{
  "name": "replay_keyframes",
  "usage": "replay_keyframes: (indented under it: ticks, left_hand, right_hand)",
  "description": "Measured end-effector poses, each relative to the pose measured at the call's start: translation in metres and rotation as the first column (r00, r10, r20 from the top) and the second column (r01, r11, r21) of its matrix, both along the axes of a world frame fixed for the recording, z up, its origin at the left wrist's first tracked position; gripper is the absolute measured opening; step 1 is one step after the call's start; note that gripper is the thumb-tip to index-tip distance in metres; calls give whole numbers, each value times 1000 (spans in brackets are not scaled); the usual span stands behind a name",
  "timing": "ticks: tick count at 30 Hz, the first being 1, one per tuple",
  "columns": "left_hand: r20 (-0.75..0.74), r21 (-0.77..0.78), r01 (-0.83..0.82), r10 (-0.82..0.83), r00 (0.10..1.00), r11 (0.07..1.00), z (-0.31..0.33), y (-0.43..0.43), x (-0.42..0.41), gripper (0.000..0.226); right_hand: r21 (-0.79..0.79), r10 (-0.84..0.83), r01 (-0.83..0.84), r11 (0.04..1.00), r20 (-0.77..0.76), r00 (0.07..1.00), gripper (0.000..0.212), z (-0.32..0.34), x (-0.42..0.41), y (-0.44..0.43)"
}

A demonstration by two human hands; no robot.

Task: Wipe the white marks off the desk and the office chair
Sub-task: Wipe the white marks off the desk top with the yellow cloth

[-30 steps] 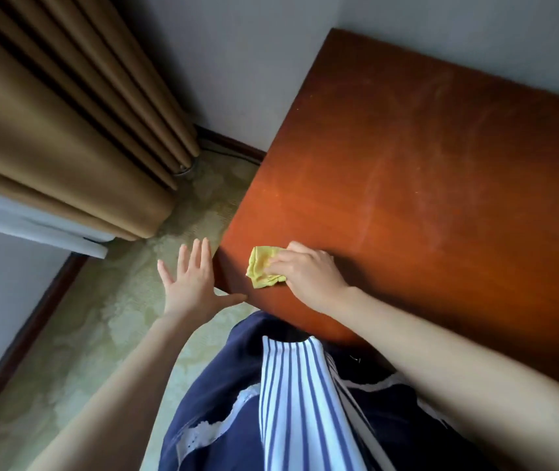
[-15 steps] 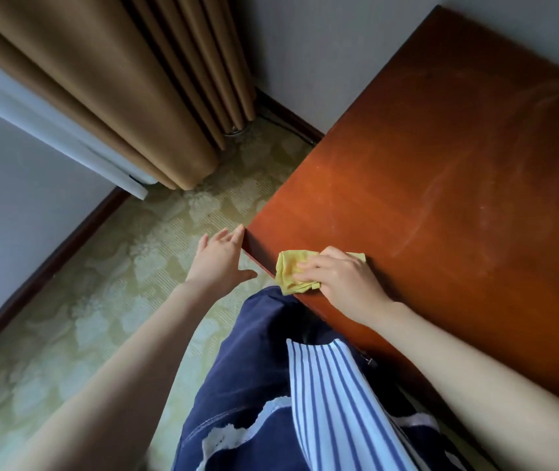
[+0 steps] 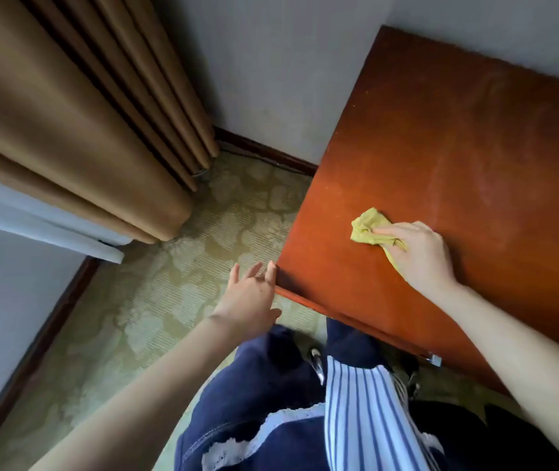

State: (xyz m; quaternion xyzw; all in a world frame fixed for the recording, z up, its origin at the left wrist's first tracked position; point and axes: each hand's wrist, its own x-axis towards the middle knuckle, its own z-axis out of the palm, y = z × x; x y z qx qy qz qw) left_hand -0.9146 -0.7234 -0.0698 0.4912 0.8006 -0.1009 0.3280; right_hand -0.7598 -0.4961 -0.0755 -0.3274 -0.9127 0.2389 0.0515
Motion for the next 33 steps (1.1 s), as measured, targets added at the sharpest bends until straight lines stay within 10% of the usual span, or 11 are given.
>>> replay_keyframes:
  ticks: [5,16,24,33]
  left_hand:
    - [81,20,121,-122,989,992,1,-3,-21,80]
    - [409,91,-101,55,911,991,-5,-12,-50,45]
    - [150,249,46,-85,985,967,-5,31,-41,87]
    - [-21,117,163,-162,987,980,-9,69,-21,125]
  right_hand:
    - [39,-449,447,893,47,892,30,-7,-70,-52]
    - [154,-70,90,984,-126,990,45,-7,-51,-164]
    - [186,-408,426,885,-130,904,46,-17,47,-141]
    - [145,-831,821,552,9,557,38,-11,151,-86]
